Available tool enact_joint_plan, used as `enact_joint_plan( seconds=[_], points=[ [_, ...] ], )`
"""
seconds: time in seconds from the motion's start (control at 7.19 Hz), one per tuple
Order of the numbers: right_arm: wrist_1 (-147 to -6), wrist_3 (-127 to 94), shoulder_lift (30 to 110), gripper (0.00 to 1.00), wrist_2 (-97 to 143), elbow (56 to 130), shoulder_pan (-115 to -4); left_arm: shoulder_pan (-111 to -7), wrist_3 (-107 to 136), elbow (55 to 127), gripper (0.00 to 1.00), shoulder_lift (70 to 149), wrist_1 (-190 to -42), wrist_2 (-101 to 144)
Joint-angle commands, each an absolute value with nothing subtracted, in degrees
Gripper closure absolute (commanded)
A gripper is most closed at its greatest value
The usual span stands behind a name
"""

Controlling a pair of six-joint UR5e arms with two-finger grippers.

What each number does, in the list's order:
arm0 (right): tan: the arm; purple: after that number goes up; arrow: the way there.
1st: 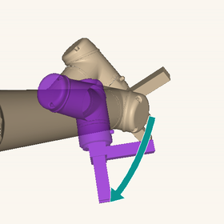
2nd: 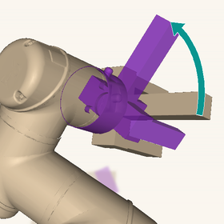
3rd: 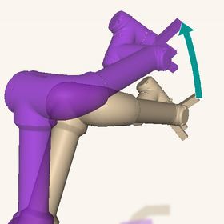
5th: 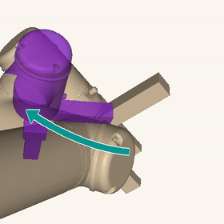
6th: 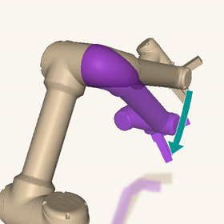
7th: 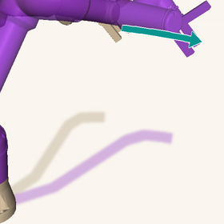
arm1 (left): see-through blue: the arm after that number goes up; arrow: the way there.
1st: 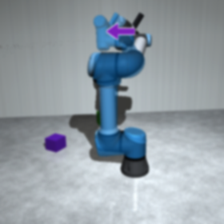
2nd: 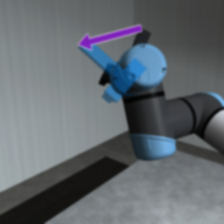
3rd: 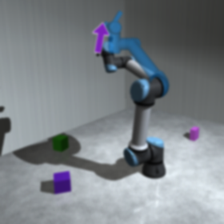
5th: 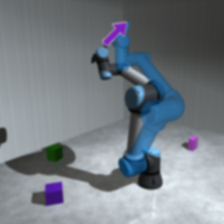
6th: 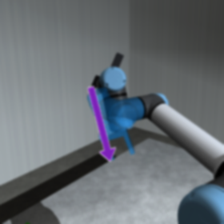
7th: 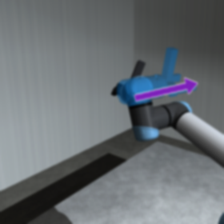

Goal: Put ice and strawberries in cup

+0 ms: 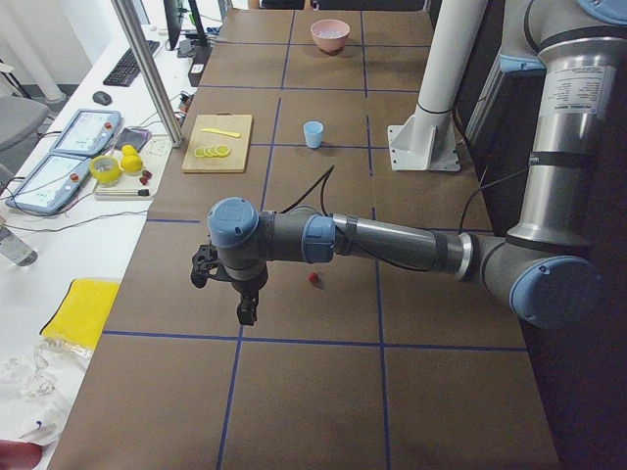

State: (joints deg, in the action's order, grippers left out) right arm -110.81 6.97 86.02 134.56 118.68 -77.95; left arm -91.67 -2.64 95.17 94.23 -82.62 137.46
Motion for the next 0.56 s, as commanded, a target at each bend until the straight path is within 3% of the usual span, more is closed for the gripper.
enact_joint_plan(
  seconds=[0.0, 0.42],
  points=[
    [-113.6, -9.5, 74.0, 1.00, 134.8, 118.2, -69.3, -91.7, -2.6, 95.1, 0.00, 94.2, -82.6, 137.5],
    [-113.0, -35.3, 57.7, 1.00, 132.0, 112.3, -55.0, -91.6, -2.6, 94.7, 0.00, 94.3, -82.7, 137.5]
  ],
)
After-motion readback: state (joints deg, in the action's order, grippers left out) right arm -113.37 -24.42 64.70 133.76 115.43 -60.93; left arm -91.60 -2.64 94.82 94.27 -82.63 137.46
